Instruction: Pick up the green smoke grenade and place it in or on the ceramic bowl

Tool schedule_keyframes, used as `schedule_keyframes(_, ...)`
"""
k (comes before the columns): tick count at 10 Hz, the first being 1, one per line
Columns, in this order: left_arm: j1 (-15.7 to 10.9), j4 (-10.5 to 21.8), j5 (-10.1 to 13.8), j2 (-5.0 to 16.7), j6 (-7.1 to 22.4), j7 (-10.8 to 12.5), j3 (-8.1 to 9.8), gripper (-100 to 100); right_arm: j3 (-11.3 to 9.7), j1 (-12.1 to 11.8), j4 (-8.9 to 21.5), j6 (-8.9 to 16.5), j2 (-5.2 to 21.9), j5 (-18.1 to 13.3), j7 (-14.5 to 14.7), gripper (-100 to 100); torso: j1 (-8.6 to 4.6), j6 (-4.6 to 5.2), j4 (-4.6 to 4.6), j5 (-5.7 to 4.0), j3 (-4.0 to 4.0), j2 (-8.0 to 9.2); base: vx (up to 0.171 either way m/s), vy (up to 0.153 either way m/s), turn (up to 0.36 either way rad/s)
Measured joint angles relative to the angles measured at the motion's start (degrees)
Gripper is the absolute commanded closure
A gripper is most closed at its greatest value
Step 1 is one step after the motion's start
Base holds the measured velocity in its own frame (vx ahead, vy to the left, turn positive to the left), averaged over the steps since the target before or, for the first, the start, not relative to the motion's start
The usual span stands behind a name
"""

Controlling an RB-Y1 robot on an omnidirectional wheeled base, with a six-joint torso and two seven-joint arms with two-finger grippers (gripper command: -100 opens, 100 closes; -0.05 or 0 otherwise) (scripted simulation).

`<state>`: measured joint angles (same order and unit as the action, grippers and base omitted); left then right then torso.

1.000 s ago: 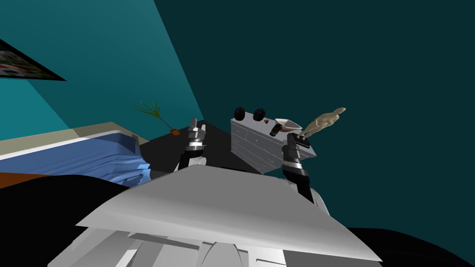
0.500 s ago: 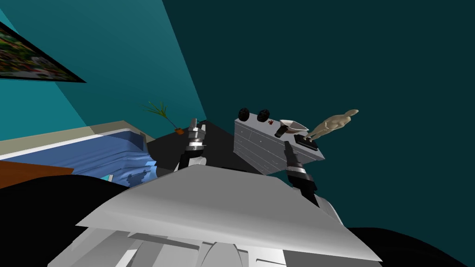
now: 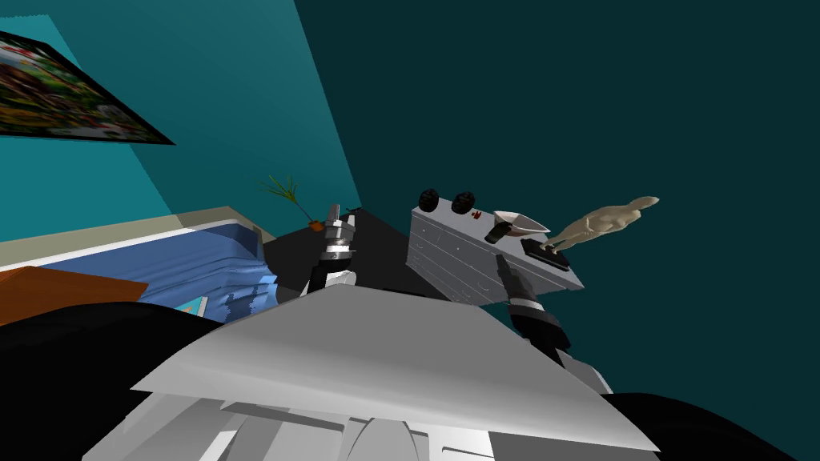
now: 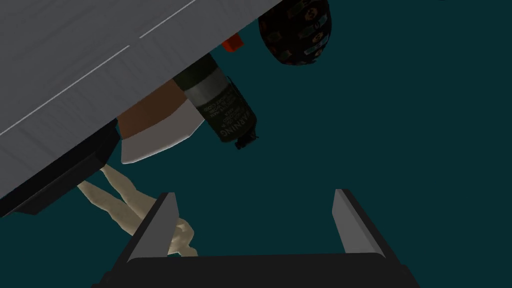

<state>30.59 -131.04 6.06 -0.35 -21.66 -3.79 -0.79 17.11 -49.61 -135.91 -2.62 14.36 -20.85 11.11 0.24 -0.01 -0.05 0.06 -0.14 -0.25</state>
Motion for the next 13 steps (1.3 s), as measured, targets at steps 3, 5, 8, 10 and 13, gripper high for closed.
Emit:
schedule_keyframes(3,0.0,0.0,0.0,0.0,0.0,0.0,0.0,0,2.4,-0.9,0.6,4.9,1.1,-4.8,1.8,-100,-0.07,0.0,-0.02,-0.02,-0.05,-0.08,0.088,0.055,0.079)
schedule_keyframes(5,0.0,0.0,0.0,0.0,0.0,0.0,0.0,0,4.8,-2.7,1.5,5.5,0.8,-7.7,2.8,-100,-0.08,0.0,-0.02,-0.01,-0.06,-0.1,0.102,0.036,0.073)
schedule_keyframes(8,0.0,0.0,0.0,0.0,0.0,0.0,0.01,0,7.1,-4.2,1.4,8.5,1.3,-12.0,4.2,-100,-0.23,0.01,-0.03,-0.05,-0.08,-0.13,0.112,0.009,0.064)
schedule_keyframes(10,0.0,0.0,0.0,0.0,0.0,0.0,0.01,0,8.4,-4.3,1.8,10.5,2.4,-14.6,5.2,-100,-0.23,0.0,-0.05,-0.05,-0.12,-0.19,0.118,0.009,0.053)
schedule_keyframes(13,0.0,0.0,0.0,0.0,0.0,0.0,0.01,0,11.1,-4.6,3.1,11.5,4.0,-18.1,6.1,-100,-0.37,-0.01,-0.08,-0.08,-0.2,-0.34,0.154,-0.038,0.065)
